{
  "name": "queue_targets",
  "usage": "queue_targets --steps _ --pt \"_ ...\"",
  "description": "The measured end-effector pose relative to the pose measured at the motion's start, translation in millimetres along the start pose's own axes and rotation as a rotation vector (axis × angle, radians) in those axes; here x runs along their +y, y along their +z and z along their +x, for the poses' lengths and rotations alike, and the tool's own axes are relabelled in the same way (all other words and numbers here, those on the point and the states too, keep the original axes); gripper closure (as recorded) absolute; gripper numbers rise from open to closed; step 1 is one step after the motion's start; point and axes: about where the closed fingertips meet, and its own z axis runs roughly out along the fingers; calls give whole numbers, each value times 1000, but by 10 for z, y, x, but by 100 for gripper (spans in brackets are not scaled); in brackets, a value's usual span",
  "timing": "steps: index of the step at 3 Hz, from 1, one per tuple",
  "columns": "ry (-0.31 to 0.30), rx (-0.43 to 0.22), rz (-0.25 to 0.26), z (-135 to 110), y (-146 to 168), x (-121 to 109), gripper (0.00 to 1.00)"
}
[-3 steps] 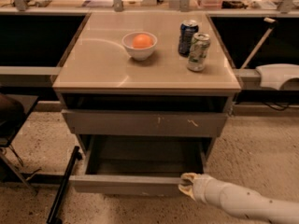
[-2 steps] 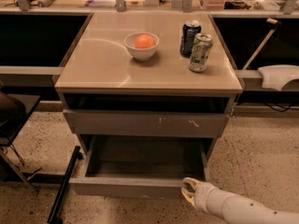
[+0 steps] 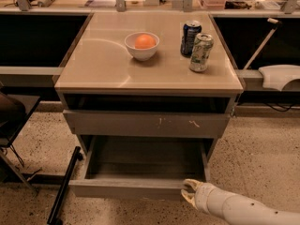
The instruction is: Open middle drawer
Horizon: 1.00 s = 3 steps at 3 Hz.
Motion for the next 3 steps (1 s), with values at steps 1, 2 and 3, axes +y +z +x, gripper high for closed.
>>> queue_targets --steps 1,2,3 --pt "0 0 0 0 0 0 58" --pt "0 0 0 0 0 0 35" --pt "0 0 0 0 0 0 11"
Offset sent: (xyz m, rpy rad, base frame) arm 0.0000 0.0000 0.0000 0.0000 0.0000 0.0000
